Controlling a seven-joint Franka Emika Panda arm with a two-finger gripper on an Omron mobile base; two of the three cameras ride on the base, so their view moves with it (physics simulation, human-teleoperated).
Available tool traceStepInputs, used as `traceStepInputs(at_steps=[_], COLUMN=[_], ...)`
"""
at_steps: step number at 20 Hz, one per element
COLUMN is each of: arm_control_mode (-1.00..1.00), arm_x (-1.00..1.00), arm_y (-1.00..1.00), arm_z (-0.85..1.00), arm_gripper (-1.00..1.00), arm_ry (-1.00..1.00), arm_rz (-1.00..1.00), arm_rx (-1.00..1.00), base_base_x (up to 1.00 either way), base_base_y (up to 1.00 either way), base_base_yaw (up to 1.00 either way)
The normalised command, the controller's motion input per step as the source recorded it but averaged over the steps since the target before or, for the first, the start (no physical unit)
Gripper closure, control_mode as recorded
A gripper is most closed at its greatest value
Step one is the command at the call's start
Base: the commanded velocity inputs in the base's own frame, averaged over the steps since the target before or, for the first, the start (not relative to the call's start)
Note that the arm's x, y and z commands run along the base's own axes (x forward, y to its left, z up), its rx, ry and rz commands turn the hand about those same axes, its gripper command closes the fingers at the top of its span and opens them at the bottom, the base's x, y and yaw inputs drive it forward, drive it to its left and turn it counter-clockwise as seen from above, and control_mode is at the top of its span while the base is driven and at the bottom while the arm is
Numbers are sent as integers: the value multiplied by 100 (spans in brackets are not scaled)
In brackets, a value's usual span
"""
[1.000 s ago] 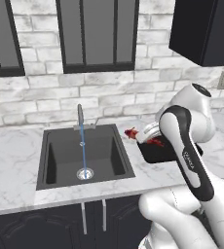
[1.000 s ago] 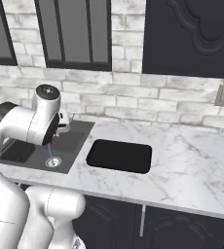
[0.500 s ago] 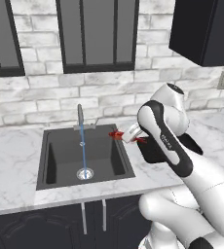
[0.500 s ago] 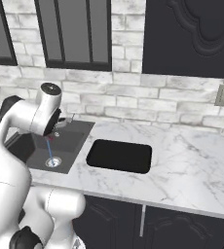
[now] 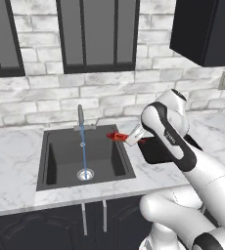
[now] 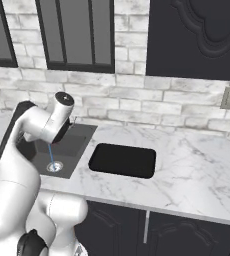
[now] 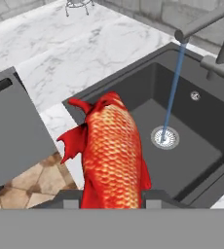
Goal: Take the fish out of the fridge, briefly rinse it in the sink, and place it on the tray next to the sink.
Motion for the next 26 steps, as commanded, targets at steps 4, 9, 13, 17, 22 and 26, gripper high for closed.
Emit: traceStepInputs(at_steps=[4,9,13,17,22,26], arm_control_mode=[-100,-100,-100,-100,-100,-100], arm_x=[8,3,20,36,40,32], arm_y=[0,0,3,14,23,21], arm_z=[-10,-18,-20,-25,-24,-21], arm_gripper=[100,100,100,100,100,100], arm_ry=[-9,-2,0,0,0,0], arm_rz=[10,8,7,6,6,6], arm_rx=[17,2,0,-3,-8,-7], base_base_x=[0,0,0,0,0,0], base_base_y=[0,0,0,0,0,0], base_base_yaw=[0,0,0,0,0,0])
